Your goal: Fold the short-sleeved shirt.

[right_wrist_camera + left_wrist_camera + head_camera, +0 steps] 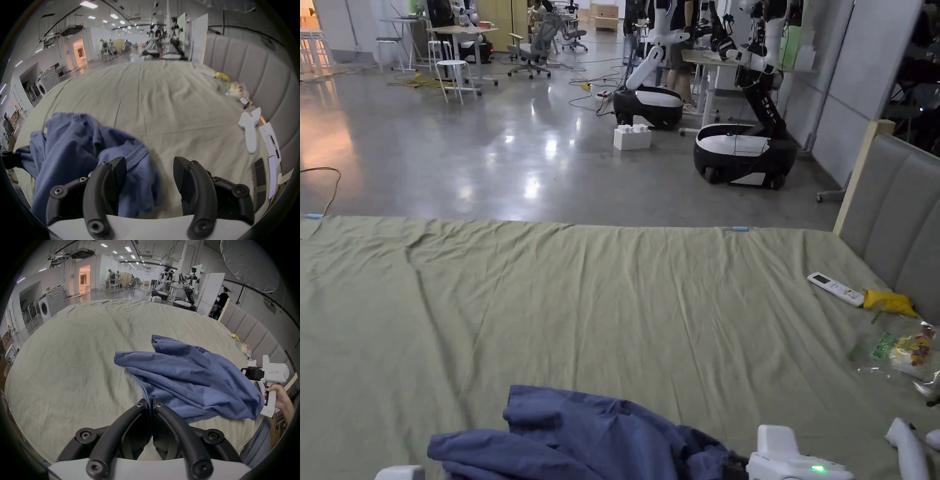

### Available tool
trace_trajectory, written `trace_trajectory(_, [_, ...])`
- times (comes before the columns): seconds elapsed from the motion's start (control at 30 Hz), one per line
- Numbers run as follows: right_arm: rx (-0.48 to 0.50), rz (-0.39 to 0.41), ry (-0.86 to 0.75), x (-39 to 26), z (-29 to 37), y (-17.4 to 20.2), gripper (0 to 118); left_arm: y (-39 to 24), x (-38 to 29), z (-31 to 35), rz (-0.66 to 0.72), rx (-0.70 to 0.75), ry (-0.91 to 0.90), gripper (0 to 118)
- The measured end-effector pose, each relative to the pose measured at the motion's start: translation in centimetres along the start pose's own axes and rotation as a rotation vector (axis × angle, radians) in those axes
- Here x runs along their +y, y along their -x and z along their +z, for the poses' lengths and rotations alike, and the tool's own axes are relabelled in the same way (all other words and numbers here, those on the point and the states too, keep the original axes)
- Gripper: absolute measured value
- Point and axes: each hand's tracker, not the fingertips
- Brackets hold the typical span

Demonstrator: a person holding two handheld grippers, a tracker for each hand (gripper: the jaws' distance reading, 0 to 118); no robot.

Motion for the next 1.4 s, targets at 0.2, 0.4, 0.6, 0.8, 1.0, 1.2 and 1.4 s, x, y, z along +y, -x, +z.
trace_trajectory(0.2, [0.049, 0.065, 0.023, -1.8, -1.6, 1.4, 17, 0.0, -0.8, 0.1, 0.017, 0.007, 0.013, 6])
trace_trajectory(0.4, [0.014, 0.011, -0.065, -0.6, 1.7, 0.8, 10, 0.6, -0.1, 0.9, 0.023, -0.004, -0.01, 6])
trace_trajectory(0.6, [-0.025, -0.012, -0.214, 2.9, 7.6, -1.0, 9, 1.0, 3.2, 4.0, 0.041, -0.026, -0.108, 6])
trace_trajectory(0.8, [-0.068, 0.06, -0.359, 6.6, 13.5, -1.9, 9, 1.9, 8.3, 7.8, 0.003, -0.018, -0.225, 6])
trace_trajectory(1.0, [-0.074, 0.065, -0.468, 10.3, 18.6, -2.3, 9, 3.5, 14.5, 12.5, 0.003, 0.01, -0.356, 6])
trace_trajectory(1.2, [-0.062, 0.052, -0.569, 14.6, 23.3, -1.3, 9, 4.7, 19.5, 16.9, 0.006, 0.046, -0.455, 6])
trace_trajectory(1.4, [-0.066, 0.07, -0.659, 18.5, 26.7, 0.4, 9, 4.9, 23.1, 19.2, 0.017, 0.058, -0.508, 6])
